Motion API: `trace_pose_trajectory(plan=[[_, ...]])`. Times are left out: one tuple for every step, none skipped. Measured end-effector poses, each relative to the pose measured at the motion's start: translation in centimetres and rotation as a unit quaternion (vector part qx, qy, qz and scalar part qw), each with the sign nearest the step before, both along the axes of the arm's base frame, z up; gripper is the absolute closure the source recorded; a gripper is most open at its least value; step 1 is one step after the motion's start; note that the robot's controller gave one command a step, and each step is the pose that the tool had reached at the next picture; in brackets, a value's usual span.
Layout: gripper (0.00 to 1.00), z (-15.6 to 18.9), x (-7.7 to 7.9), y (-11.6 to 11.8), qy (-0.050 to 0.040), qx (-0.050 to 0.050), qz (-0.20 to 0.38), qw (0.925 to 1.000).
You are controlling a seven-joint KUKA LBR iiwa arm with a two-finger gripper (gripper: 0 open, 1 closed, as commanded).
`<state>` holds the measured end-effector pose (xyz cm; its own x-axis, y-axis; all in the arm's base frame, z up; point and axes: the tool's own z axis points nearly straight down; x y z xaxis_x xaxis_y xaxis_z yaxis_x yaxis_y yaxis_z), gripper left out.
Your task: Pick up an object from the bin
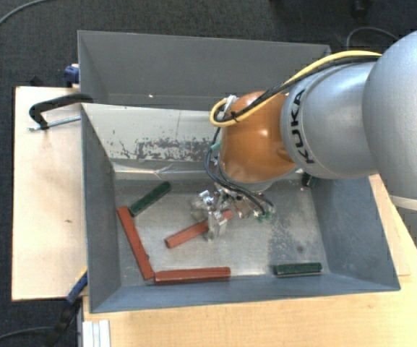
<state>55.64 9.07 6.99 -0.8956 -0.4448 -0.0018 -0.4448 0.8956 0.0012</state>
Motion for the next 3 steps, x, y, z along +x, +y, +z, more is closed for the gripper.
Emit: trace_pose_trajectory(plan=[[1.00,1.1,0.1,0.1,-0.0024,0.000,0.000,1.0000],[1.00,2.9,0.3,0.2,-0.0023,0.000,0.000,1.0000],[1.00,6.6,0.5,0.3,-0.0043,0.001,0.000,1.0000]])
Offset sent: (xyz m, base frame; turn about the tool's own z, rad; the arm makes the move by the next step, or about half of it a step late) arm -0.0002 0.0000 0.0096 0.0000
